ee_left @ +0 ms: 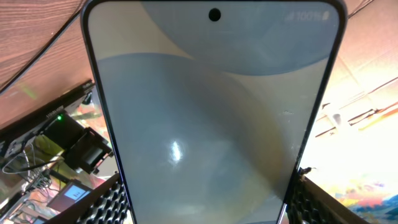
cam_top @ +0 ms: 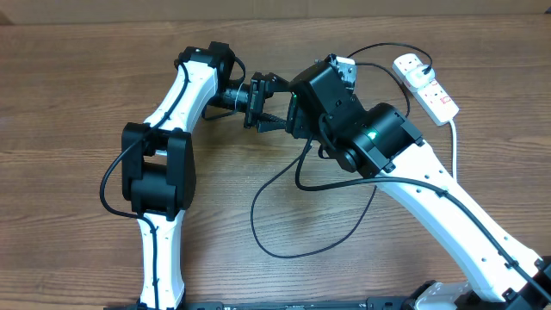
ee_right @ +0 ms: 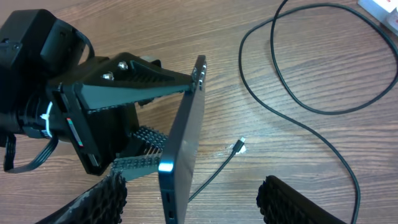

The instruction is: Plug charger to phone and switch on socket

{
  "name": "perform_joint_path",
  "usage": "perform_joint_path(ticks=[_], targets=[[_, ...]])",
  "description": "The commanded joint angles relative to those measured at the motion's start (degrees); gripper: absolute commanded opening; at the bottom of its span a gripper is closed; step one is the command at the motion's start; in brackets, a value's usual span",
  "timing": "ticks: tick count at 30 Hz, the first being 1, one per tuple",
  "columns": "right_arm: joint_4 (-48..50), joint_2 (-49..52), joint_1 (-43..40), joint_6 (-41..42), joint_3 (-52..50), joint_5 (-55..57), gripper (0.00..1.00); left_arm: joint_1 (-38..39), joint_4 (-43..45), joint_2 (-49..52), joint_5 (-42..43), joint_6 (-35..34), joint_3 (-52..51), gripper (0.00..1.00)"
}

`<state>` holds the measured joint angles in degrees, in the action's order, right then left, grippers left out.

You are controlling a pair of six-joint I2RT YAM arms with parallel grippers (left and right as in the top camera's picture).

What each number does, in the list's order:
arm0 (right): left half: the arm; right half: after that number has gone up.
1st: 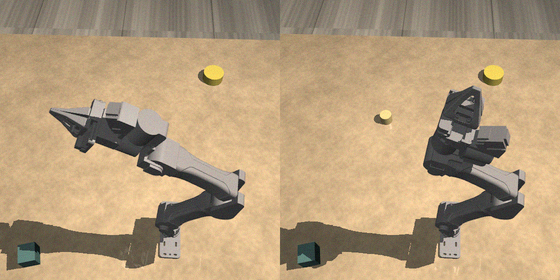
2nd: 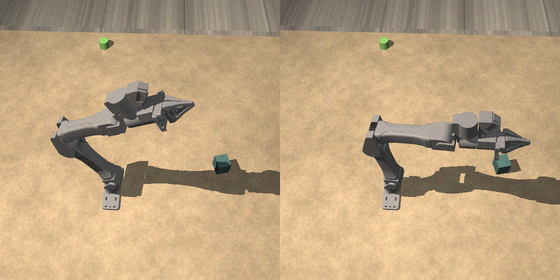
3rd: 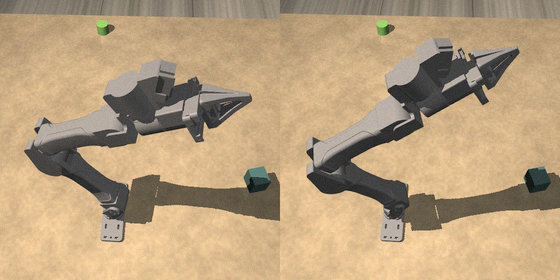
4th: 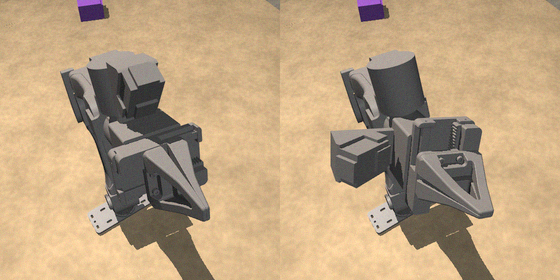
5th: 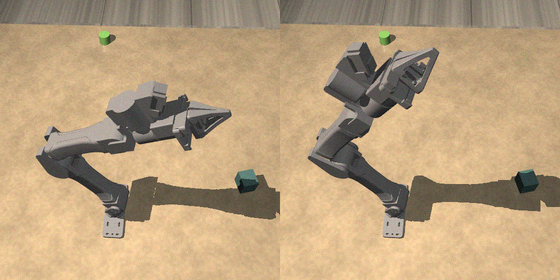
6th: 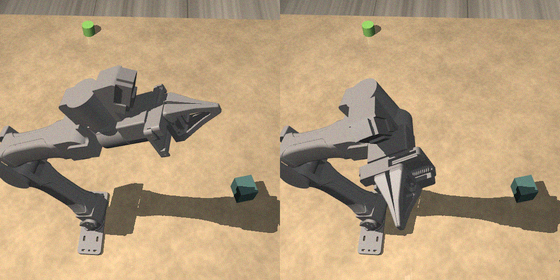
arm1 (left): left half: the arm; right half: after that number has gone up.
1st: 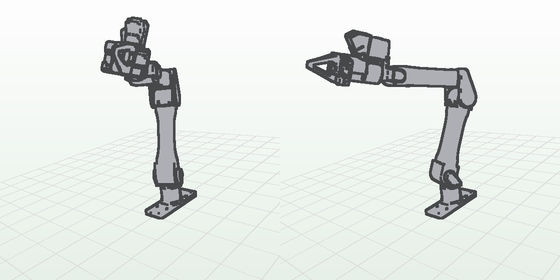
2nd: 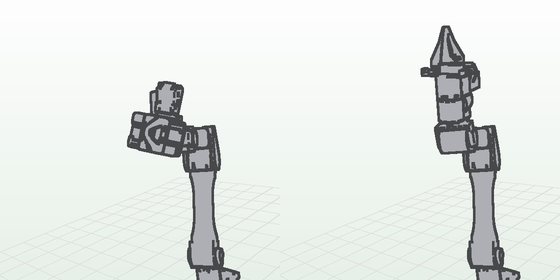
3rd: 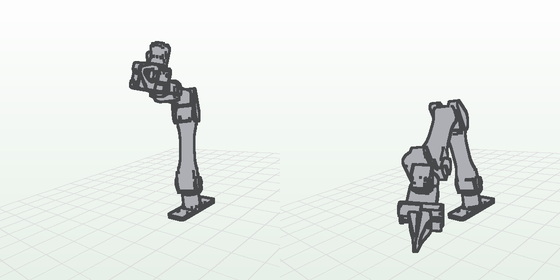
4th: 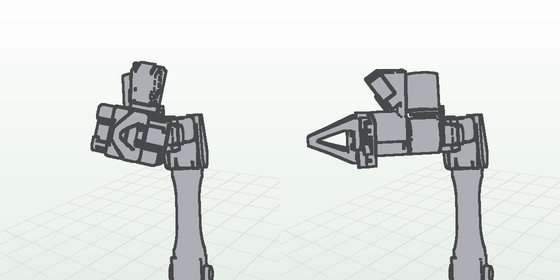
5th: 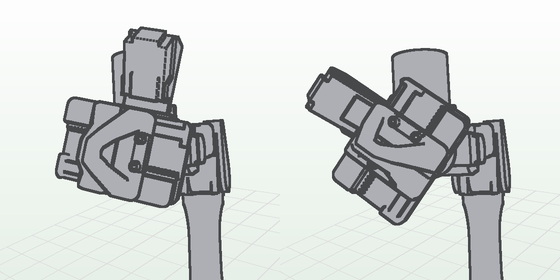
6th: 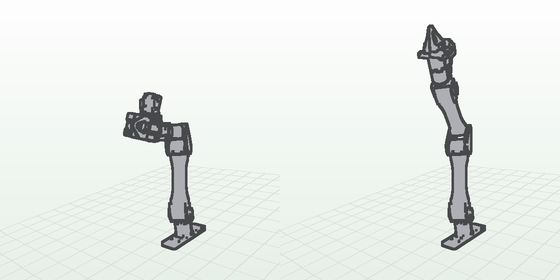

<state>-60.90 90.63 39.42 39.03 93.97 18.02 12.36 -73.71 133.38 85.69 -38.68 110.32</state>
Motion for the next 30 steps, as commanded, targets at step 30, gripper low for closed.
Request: perform_joint_path(ticks=[30], targets=[[2.32,7.23,2.64,1.75,0.87,7.67,0.37,0.09,0.28,0.35,1.18,-2.08,1.70,0.64]])
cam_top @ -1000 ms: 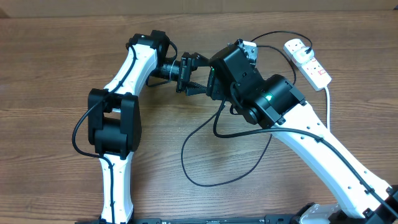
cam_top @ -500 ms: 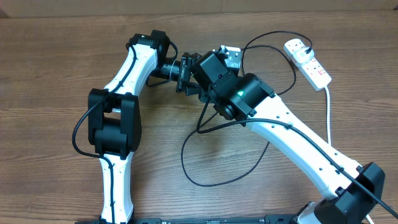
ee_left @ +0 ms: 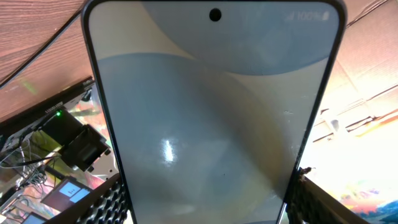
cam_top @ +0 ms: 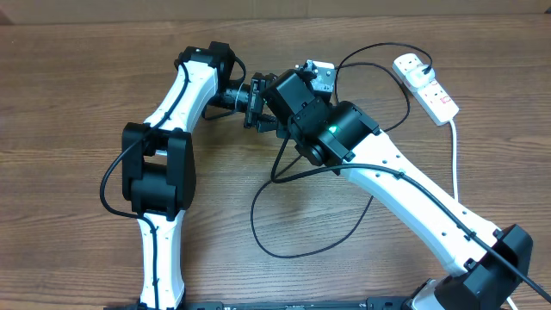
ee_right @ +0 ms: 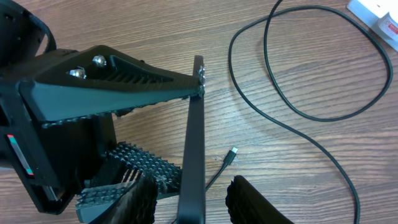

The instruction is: Plug charger to phone and switch on socket

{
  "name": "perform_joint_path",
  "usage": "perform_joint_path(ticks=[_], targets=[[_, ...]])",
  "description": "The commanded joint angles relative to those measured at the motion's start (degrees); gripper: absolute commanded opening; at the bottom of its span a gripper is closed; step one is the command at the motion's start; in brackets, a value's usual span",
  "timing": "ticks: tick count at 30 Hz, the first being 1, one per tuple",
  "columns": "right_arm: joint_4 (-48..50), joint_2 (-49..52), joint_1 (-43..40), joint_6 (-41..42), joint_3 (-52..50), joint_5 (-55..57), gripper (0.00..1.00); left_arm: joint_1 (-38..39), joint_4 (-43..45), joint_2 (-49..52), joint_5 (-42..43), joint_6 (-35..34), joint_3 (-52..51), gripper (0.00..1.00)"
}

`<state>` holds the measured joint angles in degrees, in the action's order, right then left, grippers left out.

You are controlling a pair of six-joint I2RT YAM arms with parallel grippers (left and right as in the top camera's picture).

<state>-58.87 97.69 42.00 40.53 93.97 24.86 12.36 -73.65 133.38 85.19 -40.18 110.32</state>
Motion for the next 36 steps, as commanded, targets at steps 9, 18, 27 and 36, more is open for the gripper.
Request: perform_joint_path(ticks=[9,18,27,36], targets=[[0.31,0.50,0.07,3.02,0.87,1.73,0.33,0.09,0.17,0.35,1.81,-0.59,1.70,0.64],[0.24,0.50,0.07,2.99,0.87,2.29,0.29,0.09,0.17,0.35,1.86,-0.59,1.70,0.64],[0.07,1.79,0.07,2.99,0.87,1.44,0.29,0.09,0.17,0.35,1.88,-0.59,1.70,0.64],[0.74,2.32,0.07,2.97,0.87,1.57,0.29,0.09,0.20,0.35,1.84,-0.55,1.70,0.64]])
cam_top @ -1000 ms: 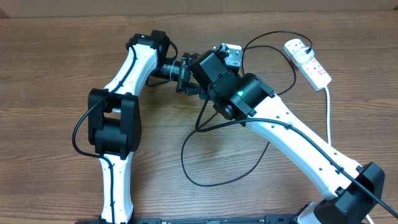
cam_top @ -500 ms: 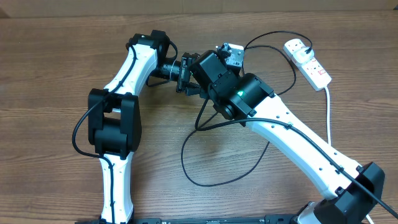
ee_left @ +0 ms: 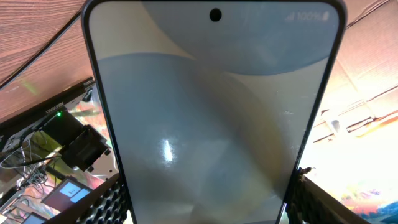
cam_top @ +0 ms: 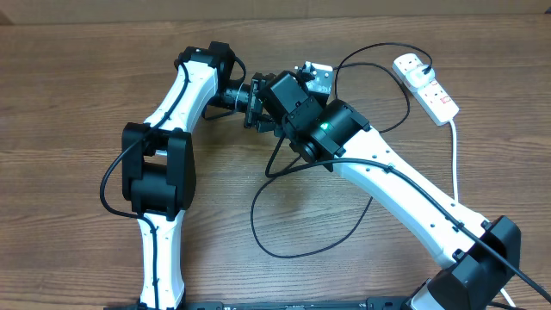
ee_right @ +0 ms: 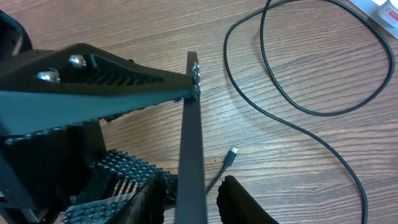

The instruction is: Plug charger to phone and switch on socket

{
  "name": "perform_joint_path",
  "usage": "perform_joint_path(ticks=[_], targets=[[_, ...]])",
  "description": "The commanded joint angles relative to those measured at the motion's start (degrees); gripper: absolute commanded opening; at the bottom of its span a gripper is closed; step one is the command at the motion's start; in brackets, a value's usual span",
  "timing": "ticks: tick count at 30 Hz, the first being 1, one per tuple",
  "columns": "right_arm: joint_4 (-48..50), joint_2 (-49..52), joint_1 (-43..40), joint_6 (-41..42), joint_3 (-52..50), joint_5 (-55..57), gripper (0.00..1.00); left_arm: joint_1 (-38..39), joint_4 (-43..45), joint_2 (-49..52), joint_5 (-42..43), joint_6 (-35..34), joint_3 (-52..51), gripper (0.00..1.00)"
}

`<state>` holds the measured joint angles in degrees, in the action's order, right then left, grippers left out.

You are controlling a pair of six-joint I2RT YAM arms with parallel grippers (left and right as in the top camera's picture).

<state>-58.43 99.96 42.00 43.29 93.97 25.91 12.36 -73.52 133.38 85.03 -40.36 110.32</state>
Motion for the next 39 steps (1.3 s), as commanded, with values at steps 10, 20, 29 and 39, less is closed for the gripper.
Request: perform_joint_path(ticks=[10,20,29,39], targets=[[0.33,0.04,0.04,0.20,0.87,0.63,0.25,0.09,0.61,0.35,1.90,-0.35,1.70,0.64],[0.28,0.02,0.07,0.22,0.94,0.59,0.22,0.09,1.77,0.35,1.79,-0.39,1.70,0.64],[0.28,0.02,0.07,0.31,0.94,0.59,0.16,0.09,1.77,0.35,1.81,-0.61,1.70,0.64],[0.26,0.02,0.07,1.75,0.94,0.61,0.09,0.09,1.77,0.35,1.81,-0.61,1.70,0.64]])
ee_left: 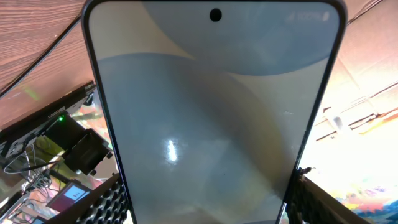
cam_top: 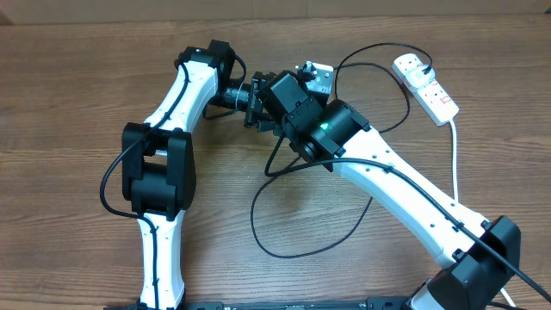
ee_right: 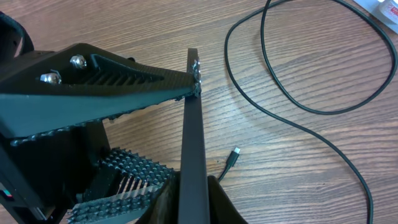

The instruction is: Plug charger to phone and switch on socket

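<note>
The phone point(ee_left: 211, 112) fills the left wrist view, screen lit, held by its long edges in my left gripper point(ee_left: 211, 202), whose ridged fingers point(ee_left: 112, 202) show at both sides. In the right wrist view the phone point(ee_right: 194, 137) stands edge-on, with my right gripper point(ee_right: 193, 202) shut on its front and back. The left gripper's black fingers point(ee_right: 112, 74) clamp it from the left. The charger plug point(ee_right: 233, 154) lies loose on the wood just right of the phone, on its black cable point(ee_right: 292, 118). The white socket strip point(cam_top: 426, 82) lies at the far right.
The black cable point(cam_top: 284, 224) loops over the wooden table point(cam_top: 69, 172) under my right arm point(cam_top: 387, 185) and runs up to the socket strip. Both wrists crowd together at the upper middle point(cam_top: 267, 99). The strip's white lead point(cam_top: 454, 146) trails down the right side.
My right gripper's fingers, which stood a little apart on either side of the phone, now press against its two faces. The phone, left gripper and plug stay where they were.
At first my left gripper held the phone on edge while my right gripper hovered wide open off to its side. The right arm then swung in, its fingers straddling the phone. The gap narrowed, and now both grippers hold the phone.
</note>
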{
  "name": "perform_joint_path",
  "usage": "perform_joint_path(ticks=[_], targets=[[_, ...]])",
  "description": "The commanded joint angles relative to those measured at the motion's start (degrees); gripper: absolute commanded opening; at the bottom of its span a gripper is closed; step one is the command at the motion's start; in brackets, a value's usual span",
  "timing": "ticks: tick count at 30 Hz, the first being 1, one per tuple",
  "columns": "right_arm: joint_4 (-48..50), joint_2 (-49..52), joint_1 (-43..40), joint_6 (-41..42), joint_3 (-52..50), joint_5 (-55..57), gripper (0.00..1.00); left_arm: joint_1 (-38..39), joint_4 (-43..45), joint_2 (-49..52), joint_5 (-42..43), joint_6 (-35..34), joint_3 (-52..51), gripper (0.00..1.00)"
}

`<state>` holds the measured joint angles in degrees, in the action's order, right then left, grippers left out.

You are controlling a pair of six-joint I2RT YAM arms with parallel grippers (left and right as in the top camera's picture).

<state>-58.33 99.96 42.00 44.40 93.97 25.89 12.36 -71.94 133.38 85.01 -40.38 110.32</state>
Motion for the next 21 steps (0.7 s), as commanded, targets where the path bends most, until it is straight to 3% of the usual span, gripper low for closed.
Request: perform_joint_path(ticks=[1,13,21], targets=[[0.15,0.02,0.07,0.66,0.92,0.61,0.08,0.09,0.22,0.35,1.84,-0.59,1.70,0.64],[-0.07,0.02,0.04,5.77,0.92,1.14,0.04,0.09,0.22,0.35,1.84,-0.55,1.70,0.68],[-1.33,0.02,-0.33,30.34,0.92,6.10,0.04,0.07,0.24,0.35,1.81,-0.55,1.70,0.74]])
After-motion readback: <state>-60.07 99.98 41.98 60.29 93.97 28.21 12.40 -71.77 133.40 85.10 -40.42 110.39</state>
